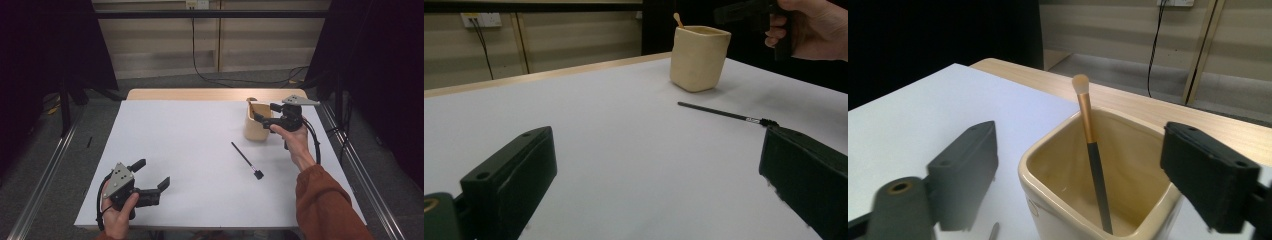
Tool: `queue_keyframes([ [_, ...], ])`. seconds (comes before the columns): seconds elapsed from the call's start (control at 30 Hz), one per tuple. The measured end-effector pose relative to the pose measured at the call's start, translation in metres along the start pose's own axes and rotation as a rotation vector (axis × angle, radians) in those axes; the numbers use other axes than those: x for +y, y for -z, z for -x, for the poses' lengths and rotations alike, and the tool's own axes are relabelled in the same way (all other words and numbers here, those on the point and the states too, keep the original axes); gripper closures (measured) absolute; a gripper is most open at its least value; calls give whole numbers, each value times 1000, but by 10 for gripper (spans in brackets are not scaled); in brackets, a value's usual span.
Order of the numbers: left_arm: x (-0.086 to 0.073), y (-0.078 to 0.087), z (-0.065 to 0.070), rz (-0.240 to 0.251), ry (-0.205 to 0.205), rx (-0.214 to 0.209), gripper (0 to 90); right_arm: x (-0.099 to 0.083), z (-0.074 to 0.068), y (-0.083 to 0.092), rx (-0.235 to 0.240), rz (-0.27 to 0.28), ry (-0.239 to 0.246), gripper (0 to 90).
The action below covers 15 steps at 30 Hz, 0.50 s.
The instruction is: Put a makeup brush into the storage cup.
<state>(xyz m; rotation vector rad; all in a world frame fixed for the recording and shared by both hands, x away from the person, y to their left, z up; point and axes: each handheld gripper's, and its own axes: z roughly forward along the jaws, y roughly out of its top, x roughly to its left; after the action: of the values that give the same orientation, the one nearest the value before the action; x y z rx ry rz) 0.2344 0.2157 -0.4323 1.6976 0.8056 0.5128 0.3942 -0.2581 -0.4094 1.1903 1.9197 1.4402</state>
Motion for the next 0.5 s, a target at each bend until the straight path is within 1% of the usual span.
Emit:
queue_keyframes([
  [0.03, 0, 0, 0, -1, -1, 0, 19, 0, 0, 0, 4, 10, -7, 107],
  [0.17, 0, -1, 0, -6, -4, 0, 19, -2, -1, 3, 9, 13, -25, 46],
  [0.27, 0, -2, 0, -9, -13, 4, 18, -3, -3, 5, 23, 19, -17, 15],
  [0.33, -1, -2, -1, -9, -4, 2, 19, -3, -4, 8, 23, 19, -12, 14],
  [0.4, 0, -2, -2, -10, -4, 7, 19, -2, -4, 9, 9, 10, -1, 13],
  [0.43, 0, -2, -2, -7, -1, 6, 19, -2, -4, 11, 6, 5, -4, 15],
  [0.5, 0, -1, -2, -3, 4, 5, 19, -1, -3, 15, 0, 13, -13, 14],
])
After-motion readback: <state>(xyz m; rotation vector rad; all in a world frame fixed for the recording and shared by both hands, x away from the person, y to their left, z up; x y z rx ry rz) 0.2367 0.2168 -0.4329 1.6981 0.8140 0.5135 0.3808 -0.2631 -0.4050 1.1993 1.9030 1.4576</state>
